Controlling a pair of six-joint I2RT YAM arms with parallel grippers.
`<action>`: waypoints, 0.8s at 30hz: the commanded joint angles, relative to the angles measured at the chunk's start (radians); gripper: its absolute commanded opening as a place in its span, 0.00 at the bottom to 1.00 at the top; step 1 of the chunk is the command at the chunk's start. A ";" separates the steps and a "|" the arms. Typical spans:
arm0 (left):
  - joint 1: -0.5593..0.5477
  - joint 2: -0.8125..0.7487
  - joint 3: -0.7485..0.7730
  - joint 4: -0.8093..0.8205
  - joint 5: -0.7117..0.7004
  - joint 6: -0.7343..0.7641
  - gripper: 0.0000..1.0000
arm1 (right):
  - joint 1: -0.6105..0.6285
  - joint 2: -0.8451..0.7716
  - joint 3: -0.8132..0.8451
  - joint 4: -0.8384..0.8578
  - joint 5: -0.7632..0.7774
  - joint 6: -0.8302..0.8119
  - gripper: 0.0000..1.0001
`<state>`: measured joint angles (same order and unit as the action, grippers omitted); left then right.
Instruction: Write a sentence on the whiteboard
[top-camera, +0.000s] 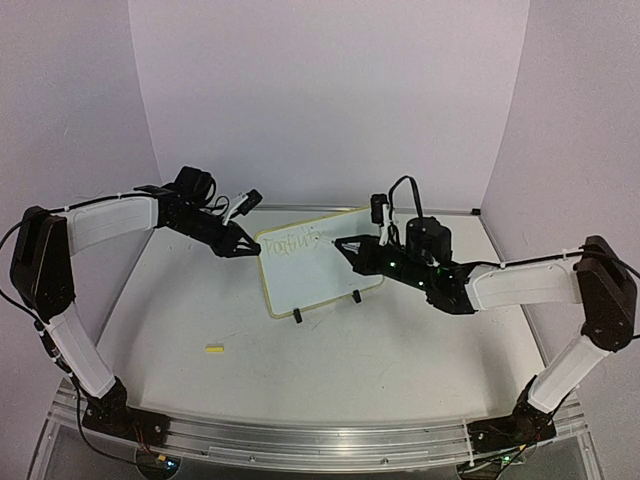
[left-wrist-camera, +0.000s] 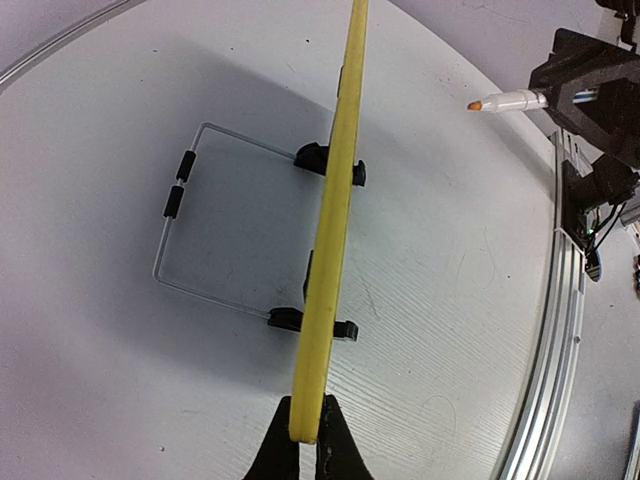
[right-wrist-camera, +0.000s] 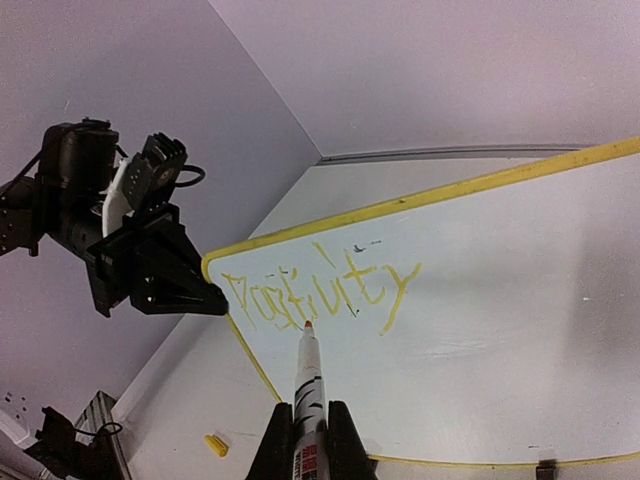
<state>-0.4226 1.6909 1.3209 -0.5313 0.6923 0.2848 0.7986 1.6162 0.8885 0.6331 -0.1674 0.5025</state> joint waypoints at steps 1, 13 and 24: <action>-0.025 0.017 0.003 -0.060 -0.049 0.028 0.00 | -0.058 -0.057 -0.027 -0.017 -0.081 -0.011 0.00; -0.025 0.024 0.003 -0.062 -0.057 0.031 0.00 | -0.167 0.002 0.001 0.017 -0.122 0.013 0.00; -0.025 0.024 0.003 -0.064 -0.060 0.034 0.00 | -0.189 0.057 0.050 0.048 -0.109 0.020 0.00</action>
<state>-0.4294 1.6909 1.3209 -0.5240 0.6853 0.2852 0.6197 1.6634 0.8905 0.6220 -0.2787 0.5137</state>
